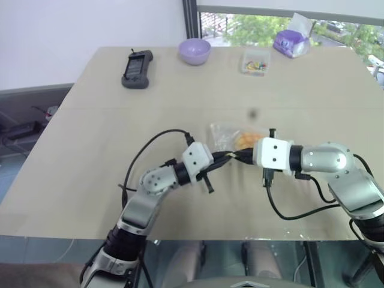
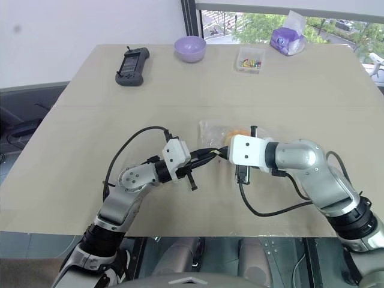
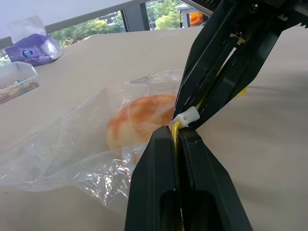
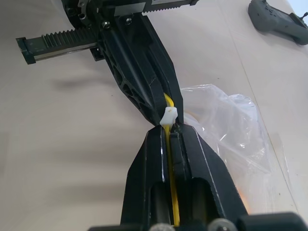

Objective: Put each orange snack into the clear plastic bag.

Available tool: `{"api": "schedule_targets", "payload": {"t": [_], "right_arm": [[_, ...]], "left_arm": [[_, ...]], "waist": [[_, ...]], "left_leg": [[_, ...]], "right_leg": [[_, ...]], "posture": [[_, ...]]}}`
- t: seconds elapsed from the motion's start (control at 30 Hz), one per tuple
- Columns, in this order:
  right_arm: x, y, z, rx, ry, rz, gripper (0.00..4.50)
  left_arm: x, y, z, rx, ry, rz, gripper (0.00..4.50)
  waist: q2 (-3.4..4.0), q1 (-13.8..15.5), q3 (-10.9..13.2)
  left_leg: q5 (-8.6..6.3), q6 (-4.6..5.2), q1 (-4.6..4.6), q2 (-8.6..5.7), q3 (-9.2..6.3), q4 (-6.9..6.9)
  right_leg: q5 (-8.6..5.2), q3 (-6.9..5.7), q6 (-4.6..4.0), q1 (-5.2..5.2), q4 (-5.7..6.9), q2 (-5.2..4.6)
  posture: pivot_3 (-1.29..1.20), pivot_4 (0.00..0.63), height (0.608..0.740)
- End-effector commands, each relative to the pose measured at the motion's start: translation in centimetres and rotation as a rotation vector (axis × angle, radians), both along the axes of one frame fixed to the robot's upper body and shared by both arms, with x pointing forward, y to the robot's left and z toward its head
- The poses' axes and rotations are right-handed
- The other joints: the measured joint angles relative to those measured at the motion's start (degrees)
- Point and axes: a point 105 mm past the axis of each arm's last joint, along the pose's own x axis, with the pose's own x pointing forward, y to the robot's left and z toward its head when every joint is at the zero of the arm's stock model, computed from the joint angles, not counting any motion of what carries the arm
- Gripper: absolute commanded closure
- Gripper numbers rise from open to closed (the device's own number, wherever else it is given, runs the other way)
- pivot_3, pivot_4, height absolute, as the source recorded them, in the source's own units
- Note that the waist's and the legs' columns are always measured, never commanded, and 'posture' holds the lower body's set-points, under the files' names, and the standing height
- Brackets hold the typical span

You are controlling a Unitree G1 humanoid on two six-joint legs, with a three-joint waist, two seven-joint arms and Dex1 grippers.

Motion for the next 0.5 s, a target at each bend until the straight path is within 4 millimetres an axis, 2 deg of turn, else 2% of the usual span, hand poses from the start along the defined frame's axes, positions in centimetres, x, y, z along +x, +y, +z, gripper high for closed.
{"api": "schedule_targets", "payload": {"t": [0.03, 0.13, 0.2, 0.5], "right_arm": [[-0.10, 0.25, 1.44, 0.020, -0.051, 0.007, 4.39], [-0.19, 0.36, 1.55, 0.027, -0.048, 0.009, 3.62], [-0.24, 0.46, 1.74, 0.038, -0.045, 0.009, 2.64], [-0.51, 0.73, 2.35, 0.068, -0.032, 0.012, 2.64]], "left_arm": [[-1.05, -0.96, 0.65, -0.013, -0.032, -0.052, 4.50], [-1.06, -0.95, 0.57, -0.011, -0.028, -0.052, 4.50], [-1.06, -0.95, 0.50, -0.009, -0.027, -0.053, 4.50], [-0.93, -0.95, 0.47, -0.012, -0.025, -0.050, 4.50]], "waist": [[0.00, 0.02, 0.00], [0.00, 0.03, 0.00], [0.00, 0.01, 0.00], [0.00, 0.02, 0.00]], "left_leg": [[0.00, 0.00, 0.00, 0.00, 0.00, 0.00], [0.00, 0.00, 0.00, 0.00, 0.01, 0.00], [0.00, 0.00, 0.00, 0.00, 0.00, 0.00], [0.00, 0.00, 0.00, 0.00, 0.00, 0.00]], "right_leg": [[0.00, 0.00, 0.00, 0.00, 0.00, 0.00], [0.00, 0.01, 0.00, 0.00, 0.00, -0.01], [0.00, 0.00, 0.00, 0.00, 0.00, 0.00], [0.00, 0.00, 0.00, 0.00, 0.00, 0.00]], "posture": [[0.00, 0.150, 0.740], [0.00, 0.150, 0.740], [0.00, 0.150, 0.740], [0.00, 0.150, 0.740]]}}
